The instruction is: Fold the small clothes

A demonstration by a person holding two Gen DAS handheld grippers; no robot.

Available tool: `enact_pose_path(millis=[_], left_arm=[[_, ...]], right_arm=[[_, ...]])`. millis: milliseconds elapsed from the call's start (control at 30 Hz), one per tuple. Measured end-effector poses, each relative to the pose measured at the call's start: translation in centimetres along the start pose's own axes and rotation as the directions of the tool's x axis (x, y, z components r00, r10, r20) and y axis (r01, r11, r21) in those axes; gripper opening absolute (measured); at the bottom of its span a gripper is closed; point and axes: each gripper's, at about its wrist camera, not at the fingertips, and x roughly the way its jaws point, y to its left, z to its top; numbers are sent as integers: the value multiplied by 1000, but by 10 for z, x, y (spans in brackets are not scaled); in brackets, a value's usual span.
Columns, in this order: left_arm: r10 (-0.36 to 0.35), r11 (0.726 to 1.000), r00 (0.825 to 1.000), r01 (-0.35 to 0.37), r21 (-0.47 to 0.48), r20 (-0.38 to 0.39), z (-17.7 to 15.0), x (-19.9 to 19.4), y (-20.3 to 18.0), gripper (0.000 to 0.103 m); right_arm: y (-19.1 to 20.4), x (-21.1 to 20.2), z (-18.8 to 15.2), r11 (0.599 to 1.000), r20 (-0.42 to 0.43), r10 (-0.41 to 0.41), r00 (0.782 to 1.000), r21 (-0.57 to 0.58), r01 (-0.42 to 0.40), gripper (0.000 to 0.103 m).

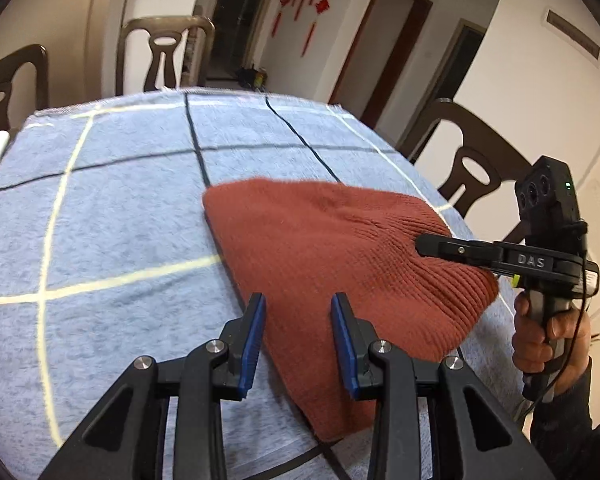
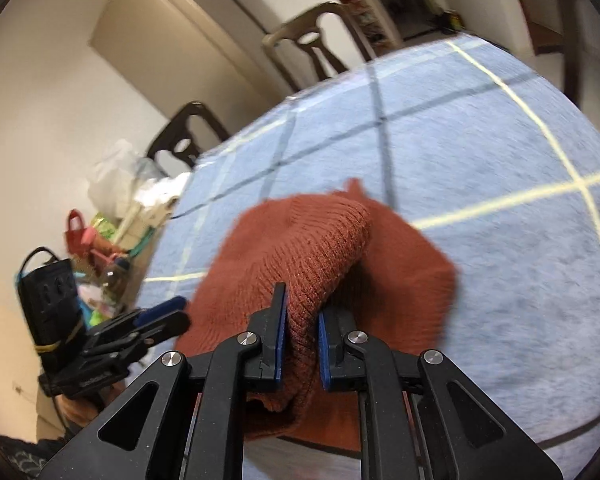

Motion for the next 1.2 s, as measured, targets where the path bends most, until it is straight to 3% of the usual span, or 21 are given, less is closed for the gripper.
enact_pose_path(millis=[267, 467, 567, 700, 800, 967, 1200], left_arm=[[6, 1000, 1000, -5, 20, -6, -7, 11, -5, 43], [11, 1000, 1000, -11, 27, -1, -8, 11, -7, 43], [18, 999, 1000, -18, 32, 5, -9, 11, -10, 43], [31, 998, 999, -31, 45, 9, -10, 11, -13, 43], [17, 999, 1000, -17, 40, 6, -8, 5, -12, 43], [31, 998, 998, -34, 50, 58, 4, -9, -12, 43], [56, 995, 998, -58, 81, 28, 14, 20, -22, 43]], right_arm=[[-23, 2, -10, 997, -2, 8, 1000, 73, -8, 14], [-3, -26, -6, 993, 63, -116, 991, -20, 118, 19], [14, -41, -9, 992, 102, -100, 990, -72, 108, 19], [32, -30, -27, 979, 39, -107, 994, -173, 112, 19], [19, -15, -37, 969, 0, -173, 985, -179, 170, 10], [14, -25, -32, 971, 15, -178, 984, -157, 178, 10], [19, -15, -1, 967, 91, -211, 973, -129, 221, 11]])
